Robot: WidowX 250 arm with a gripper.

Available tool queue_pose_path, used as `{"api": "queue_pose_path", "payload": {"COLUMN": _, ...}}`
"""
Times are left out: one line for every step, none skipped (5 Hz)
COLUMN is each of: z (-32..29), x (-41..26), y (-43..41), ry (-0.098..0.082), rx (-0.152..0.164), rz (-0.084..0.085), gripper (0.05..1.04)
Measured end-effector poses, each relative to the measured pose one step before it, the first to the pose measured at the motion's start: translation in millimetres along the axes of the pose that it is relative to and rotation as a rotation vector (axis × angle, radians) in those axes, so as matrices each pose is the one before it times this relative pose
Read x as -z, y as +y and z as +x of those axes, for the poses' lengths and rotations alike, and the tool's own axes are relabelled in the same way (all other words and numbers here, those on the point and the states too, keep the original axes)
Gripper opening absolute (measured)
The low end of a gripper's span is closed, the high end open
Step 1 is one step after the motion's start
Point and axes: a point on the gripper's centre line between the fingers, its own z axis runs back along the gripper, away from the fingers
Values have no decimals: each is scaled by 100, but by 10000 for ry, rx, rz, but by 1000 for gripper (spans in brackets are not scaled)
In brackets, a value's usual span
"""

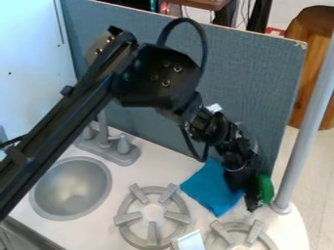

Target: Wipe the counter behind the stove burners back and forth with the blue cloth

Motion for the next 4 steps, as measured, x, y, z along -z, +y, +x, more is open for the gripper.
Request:
{"api": "queue_pose_path", "payload": {"z": -1015, "x": -135, "y": 42, "ry": 102, "rx": -43, "rz": 105, "gripper": 1009}}
{"api": "queue_pose_path", "payload": {"z": -600, "x": -552, "y": 859, "ry": 18, "rx": -252, "rz": 181, "gripper": 1009}}
{"api": "queue_pose_path", "payload": {"z": -1004, "x": -498, "y": 2736, "ry": 132, "rx": -266, "rz": 476, "gripper": 1009}}
{"api": "queue_pose_path", "payload": {"z": -228, "x": -371, "y": 2135, "ry": 152, "rx": -316, "rz": 407, "gripper": 1009}}
